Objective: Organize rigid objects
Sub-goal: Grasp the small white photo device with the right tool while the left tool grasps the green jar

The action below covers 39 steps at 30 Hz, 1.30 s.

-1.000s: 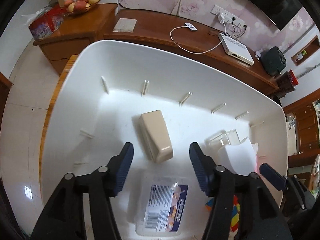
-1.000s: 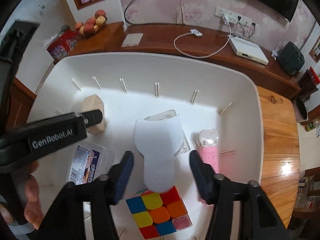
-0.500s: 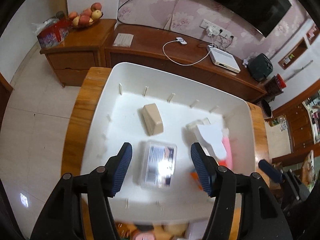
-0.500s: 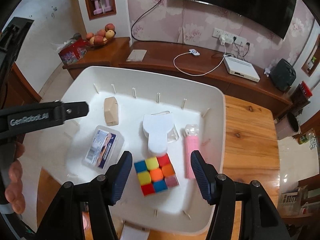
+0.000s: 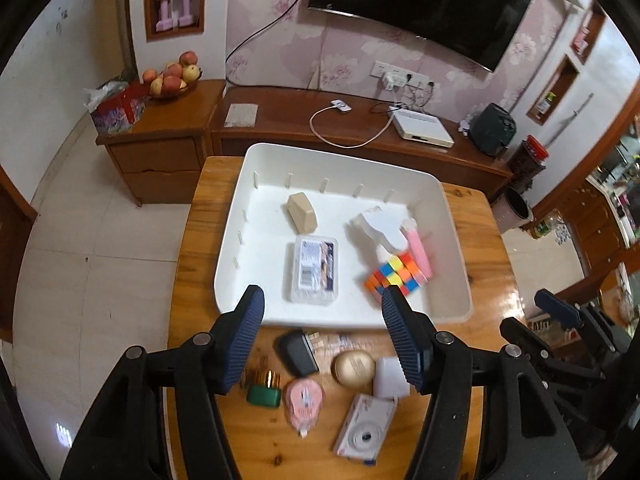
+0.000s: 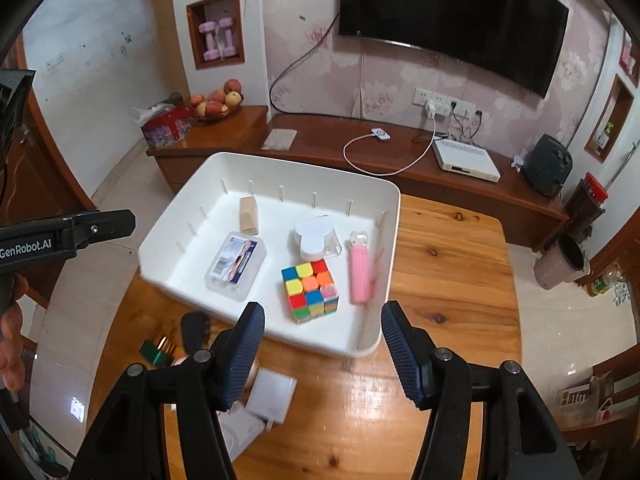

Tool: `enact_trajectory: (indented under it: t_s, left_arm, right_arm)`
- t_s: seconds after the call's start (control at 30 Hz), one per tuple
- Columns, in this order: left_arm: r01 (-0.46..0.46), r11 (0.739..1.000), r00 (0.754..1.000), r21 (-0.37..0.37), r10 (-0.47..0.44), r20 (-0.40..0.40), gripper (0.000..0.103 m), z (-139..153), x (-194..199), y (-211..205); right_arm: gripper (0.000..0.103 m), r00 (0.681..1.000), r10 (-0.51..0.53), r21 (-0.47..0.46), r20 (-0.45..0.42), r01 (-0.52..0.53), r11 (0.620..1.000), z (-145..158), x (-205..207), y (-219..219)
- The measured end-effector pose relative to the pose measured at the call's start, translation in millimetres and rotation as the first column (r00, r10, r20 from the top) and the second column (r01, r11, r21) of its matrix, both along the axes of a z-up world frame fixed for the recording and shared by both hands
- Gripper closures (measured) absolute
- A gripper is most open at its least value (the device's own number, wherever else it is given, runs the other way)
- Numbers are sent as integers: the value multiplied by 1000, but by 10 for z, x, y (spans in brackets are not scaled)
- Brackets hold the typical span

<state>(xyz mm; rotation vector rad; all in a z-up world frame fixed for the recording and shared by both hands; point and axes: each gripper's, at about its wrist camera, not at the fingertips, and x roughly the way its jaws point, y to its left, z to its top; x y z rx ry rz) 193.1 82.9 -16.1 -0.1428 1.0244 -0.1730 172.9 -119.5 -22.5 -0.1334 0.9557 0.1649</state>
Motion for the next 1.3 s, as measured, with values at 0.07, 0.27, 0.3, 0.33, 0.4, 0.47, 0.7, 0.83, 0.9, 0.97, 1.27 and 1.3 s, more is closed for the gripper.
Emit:
enact_trajectory:
  t_s: [0.07,0.27,0.3,0.33,0.4,0.47,0.7,0.83,0.9,0.97,1.27,1.3]
  left_arm:
    - [18,1000,1000,5,-18,18,38,34,-175,-13]
    - [59,998,998,2,-59,28,38,-74,-549,-8]
    - [66,998,997,1,-66,27,38,-131,-609,-4]
    - [69,998,997,0,-69,22,38,-165,-646,-7]
    - [74,997,997,-5,-74,12,38,-271,-723,11]
    - [72,997,997,10,-72,14,38,-389,-807,26]
    - [50,997,999,63,-50,2,38,-835,-903,97]
    - [36,998,998,61,-34,-48,38,-1112,-816,186]
    - [34,998,997,57,-30,-66,38,-1226,-765,202]
    - [27,998,997,56,-23,-78,38,-1334,-715,220]
    - [-11,999,991,36,15,-133,38,-1716,-514,317]
    - [-13,999,990,31,17,-137,38,-1746,-500,321]
  right_arm:
    - [37,1000,9,2,9,-9,1000,49,-161,0]
    - [35,998,52,1,38,-52,999,66,-579,51]
    - [35,998,59,0,39,-59,998,50,-632,68]
    - [35,997,63,-1,38,-63,998,25,-685,86]
    - [35,997,71,-3,31,-71,997,-46,-783,127]
    - [35,996,83,-11,23,-82,997,-139,-874,189]
    - [35,992,118,-25,-37,-119,993,-581,-1064,392]
    - [35,989,91,2,-116,-91,996,-900,-1016,463]
    - [35,985,68,20,-157,-66,998,-1031,-964,480]
    - [35,980,35,34,-196,-29,999,-1175,-919,495]
    - [33,934,-88,78,-345,122,989,-1703,-783,561]
    - [32,934,-101,100,-343,143,985,-1706,-781,545]
